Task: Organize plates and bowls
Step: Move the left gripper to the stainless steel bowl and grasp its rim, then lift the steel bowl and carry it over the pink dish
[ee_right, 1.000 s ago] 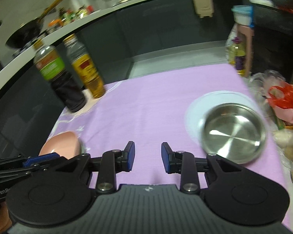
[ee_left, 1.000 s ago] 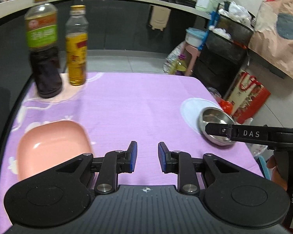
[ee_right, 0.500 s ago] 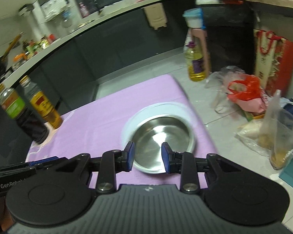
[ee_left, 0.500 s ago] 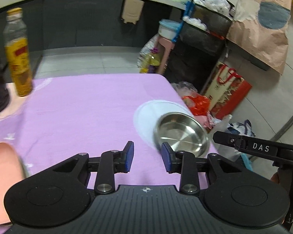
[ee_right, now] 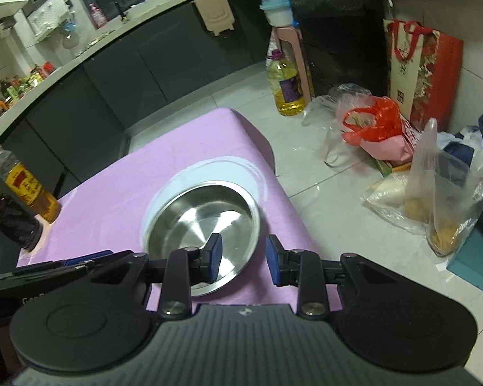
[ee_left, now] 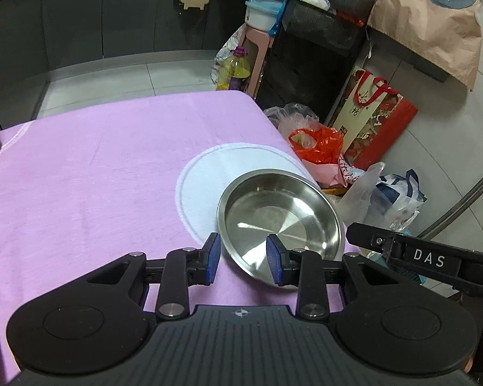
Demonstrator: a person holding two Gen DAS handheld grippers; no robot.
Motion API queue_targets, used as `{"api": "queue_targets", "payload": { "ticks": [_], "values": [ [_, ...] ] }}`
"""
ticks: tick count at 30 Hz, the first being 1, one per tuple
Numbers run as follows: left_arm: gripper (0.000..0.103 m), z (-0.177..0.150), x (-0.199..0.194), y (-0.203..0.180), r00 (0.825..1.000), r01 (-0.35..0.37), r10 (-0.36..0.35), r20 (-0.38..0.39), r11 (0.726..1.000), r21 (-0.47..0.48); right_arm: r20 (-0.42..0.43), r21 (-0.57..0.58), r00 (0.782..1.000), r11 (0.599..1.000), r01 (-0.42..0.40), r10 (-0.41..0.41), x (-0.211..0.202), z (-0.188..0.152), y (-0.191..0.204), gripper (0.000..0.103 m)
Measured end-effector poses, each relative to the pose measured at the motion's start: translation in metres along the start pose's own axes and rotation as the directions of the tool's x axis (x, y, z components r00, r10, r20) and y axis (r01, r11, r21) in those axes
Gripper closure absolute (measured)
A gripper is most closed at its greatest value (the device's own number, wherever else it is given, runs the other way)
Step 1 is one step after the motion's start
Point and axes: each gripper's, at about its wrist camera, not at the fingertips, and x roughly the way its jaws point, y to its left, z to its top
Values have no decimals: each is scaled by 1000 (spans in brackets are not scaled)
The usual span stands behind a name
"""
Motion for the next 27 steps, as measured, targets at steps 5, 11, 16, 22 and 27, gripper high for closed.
{"api": "queue_targets", "payload": {
  "ticks": [5, 11, 16, 22, 27],
  "values": [
    [74, 2, 18, 1, 999, -19, 18, -27, 1000, -9, 2, 12, 999, 998, 54, -54, 11, 0, -4, 75],
    [74, 2, 33, 6, 998, -21, 20, -59, 1000, -23, -28, 24, 999, 999, 37, -37, 19, -1, -5, 75],
    [74, 2, 40, 8, 997, -17, 14, -77, 999, -31, -47, 36, 998, 999, 31, -29, 26, -1, -7, 75],
    [77, 1, 41, 7, 998, -20, 20, -63, 1000, -7, -35, 27, 999, 999, 26, -25, 27, -1, -6, 75],
    [86, -2, 40, 0, 997, -33, 35, -66, 999, 33, -39, -13, 999, 1000, 10, -11, 31, -3, -1, 93]
  ]
}}
